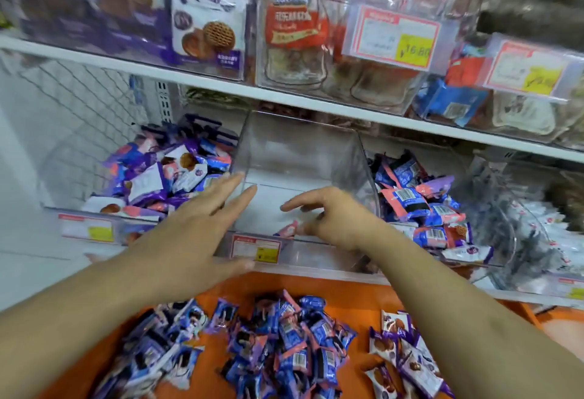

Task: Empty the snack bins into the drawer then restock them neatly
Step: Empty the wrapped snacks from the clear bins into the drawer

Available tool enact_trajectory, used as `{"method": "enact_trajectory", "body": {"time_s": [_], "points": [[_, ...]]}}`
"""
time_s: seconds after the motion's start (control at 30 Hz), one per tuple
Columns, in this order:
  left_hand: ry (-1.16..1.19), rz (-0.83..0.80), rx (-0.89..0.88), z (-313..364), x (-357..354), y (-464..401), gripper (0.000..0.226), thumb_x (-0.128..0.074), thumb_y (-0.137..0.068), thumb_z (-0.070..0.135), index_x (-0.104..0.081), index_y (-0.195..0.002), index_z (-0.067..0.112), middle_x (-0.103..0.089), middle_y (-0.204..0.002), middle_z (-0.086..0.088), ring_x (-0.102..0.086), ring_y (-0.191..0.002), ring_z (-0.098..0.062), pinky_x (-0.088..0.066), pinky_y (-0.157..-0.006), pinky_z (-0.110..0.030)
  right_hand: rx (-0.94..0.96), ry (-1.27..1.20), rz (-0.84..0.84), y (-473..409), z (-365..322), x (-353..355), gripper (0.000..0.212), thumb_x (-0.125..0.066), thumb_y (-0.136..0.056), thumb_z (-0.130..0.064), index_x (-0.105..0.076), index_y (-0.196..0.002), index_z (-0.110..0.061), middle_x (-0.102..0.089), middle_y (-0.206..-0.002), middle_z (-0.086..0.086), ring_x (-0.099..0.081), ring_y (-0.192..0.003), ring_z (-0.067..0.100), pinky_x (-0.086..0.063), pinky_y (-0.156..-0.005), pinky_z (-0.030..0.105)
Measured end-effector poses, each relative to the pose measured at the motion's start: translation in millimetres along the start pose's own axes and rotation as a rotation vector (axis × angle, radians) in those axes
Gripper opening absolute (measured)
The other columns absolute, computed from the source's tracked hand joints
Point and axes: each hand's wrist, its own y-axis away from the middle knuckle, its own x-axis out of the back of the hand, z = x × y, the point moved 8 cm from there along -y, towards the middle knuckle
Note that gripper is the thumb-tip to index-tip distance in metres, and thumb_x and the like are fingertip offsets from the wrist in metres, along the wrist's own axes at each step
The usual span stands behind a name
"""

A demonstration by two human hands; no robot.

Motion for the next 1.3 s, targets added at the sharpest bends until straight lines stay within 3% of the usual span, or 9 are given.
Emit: {"method": "enact_trajectory", "body": {"time_s": [0.13, 0.27, 0.43, 0.6, 0.67, 0.73, 0.87, 1.0, 1.3], "points": [[0.077, 0.026, 0.015, 0, 4, 0, 0.106, -0.055, -0.084, 0.08, 0.01, -0.161, 0.048, 0.034, -0.16, 0.031, 0.024, -0.151, 0.006, -0.001, -0.121, -0.024, -0.002, 0.112, -0.173, -29, 11, -29, 0.027, -0.082, -0.086, -0.012, -0.083, -0.106, -0.031, -0.079, -0.101, -0.017, -0.07, -0.093, -0.003, -0.059, -0.088, 0.025], [0.095, 0.011, 0.017, -1, 6, 0, 0.099, -0.057, -0.089, 0.075, 0.001, -0.163, 0.046, 0.026, -0.164, 0.029, 0.018, -0.153, 0.004, -0.006, -0.122, -0.027, -0.08, 0.021, 0.045, -24, 10, 1, 0.008, -0.076, -0.094, -0.017, -0.082, -0.091, -0.022, -0.078, -0.081, 0.003, -0.073, -0.082, 0.027, -0.061, -0.081, 0.049], [0.164, 0.013, 0.024, 11, 16, 3, 0.092, -0.06, -0.089, 0.07, -0.013, -0.164, 0.044, 0.007, -0.172, 0.02, -0.001, -0.158, -0.007, -0.015, -0.125, -0.034, 0.019, -0.254, 0.318, 58, -22, 50, 0.008, -0.072, -0.098, -0.018, -0.078, -0.093, -0.019, -0.073, -0.081, 0.013, -0.064, -0.067, 0.025, -0.056, -0.067, 0.04], [0.17, 0.059, -0.016, 35, 22, 16, 0.078, -0.062, -0.092, 0.063, -0.029, -0.159, 0.042, -0.013, -0.169, 0.017, -0.025, -0.153, -0.013, -0.026, -0.121, -0.035, -0.039, -0.37, 0.146, 137, -14, -2, 0.007, -0.071, -0.098, -0.025, -0.077, -0.099, -0.022, -0.072, -0.085, 0.02, -0.065, -0.077, 0.046, -0.054, -0.071, 0.057], [0.173, 0.05, -0.057, 47, 20, 25, 0.072, -0.061, -0.093, 0.061, -0.033, -0.157, 0.042, -0.02, -0.165, 0.019, -0.03, -0.149, -0.008, -0.027, -0.116, -0.028, -0.132, -0.321, 0.084, 148, 8, -37, 0.005, -0.072, -0.098, -0.029, -0.076, -0.095, -0.029, -0.073, -0.084, 0.016, -0.064, -0.073, 0.042, -0.052, -0.067, 0.056], [0.187, 0.012, -0.114, 58, 15, 34, 0.065, -0.059, -0.095, 0.061, -0.037, -0.153, 0.044, -0.029, -0.158, 0.024, -0.034, -0.142, -0.001, -0.028, -0.111, -0.021, -0.196, -0.252, 0.042, 150, 32, -68, 0.005, -0.072, -0.099, -0.032, -0.076, -0.096, -0.032, -0.073, -0.084, 0.008, -0.061, -0.062, 0.018, -0.05, -0.064, 0.045], [0.144, -0.161, -0.144, 67, -9, 43, 0.053, -0.056, -0.097, 0.061, -0.043, -0.147, 0.047, -0.04, -0.144, 0.032, -0.039, -0.13, 0.006, -0.03, -0.102, -0.014, -0.375, -0.209, -0.028, 148, 80, -106, 0.052, -0.071, -0.098, -0.042, -0.057, -0.147, -0.033, -0.068, -0.129, -0.005, -0.068, -0.107, 0.014, -0.055, -0.092, 0.036], [0.097, -0.334, -0.097, 52, -71, 46, 0.049, -0.06, -0.096, 0.059, -0.05, -0.141, 0.042, -0.051, -0.138, 0.024, -0.049, -0.121, 0.001, -0.043, -0.101, -0.021, -0.471, -0.147, -0.072, 157, 109, -128, 0.064, -0.067, -0.101, -0.04, -0.042, -0.159, -0.029, -0.051, -0.157, -0.003, -0.056, -0.134, 0.02, -0.05, -0.1, 0.031], [0.378, -0.452, 0.356, -65, -242, 42, 0.112, -0.076, -0.076, 0.072, -0.019, -0.165, 0.033, -0.018, -0.171, 0.004, -0.024, -0.155, -0.02, -0.029, -0.123, -0.035, -0.533, -0.216, -0.083, 143, 146, -179, 0.062, -0.069, -0.101, -0.031, -0.043, -0.157, -0.033, -0.047, -0.16, -0.005, -0.062, -0.128, 0.028, -0.057, -0.095, 0.037]]}}
